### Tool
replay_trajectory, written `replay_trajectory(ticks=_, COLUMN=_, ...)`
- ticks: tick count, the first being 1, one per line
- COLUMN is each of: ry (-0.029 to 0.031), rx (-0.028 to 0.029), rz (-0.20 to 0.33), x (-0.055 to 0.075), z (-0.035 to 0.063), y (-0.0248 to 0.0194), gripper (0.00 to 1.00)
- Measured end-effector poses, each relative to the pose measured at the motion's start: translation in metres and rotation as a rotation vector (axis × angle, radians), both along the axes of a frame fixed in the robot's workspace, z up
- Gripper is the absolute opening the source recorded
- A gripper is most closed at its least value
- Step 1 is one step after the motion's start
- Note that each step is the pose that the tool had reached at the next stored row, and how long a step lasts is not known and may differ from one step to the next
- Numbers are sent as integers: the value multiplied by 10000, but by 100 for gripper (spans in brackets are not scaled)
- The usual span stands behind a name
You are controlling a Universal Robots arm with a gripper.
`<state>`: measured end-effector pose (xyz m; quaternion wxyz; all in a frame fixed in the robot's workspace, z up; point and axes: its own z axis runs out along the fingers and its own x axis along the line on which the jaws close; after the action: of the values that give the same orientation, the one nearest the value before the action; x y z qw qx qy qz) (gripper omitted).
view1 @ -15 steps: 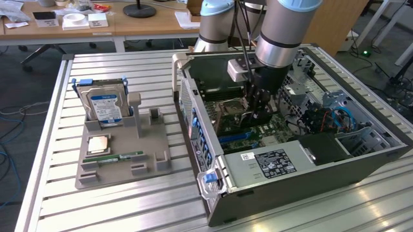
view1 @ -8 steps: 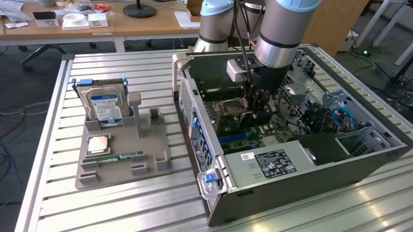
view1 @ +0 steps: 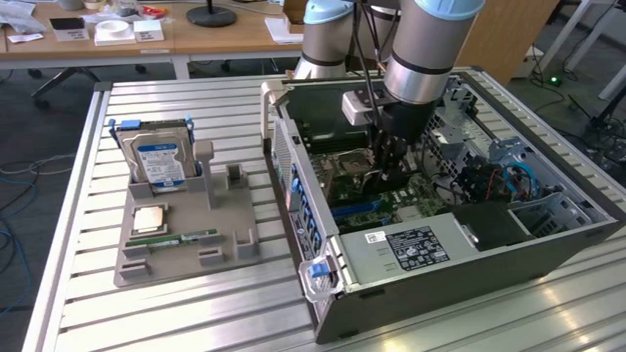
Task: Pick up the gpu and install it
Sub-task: 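Insert the gpu into the slot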
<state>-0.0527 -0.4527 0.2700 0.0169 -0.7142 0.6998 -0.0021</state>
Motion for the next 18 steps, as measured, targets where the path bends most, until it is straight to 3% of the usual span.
replay_trajectory(ticks=18, ry=-1, rx=-11, rz=-5, x=-71, z=-114, y=-1, gripper=26)
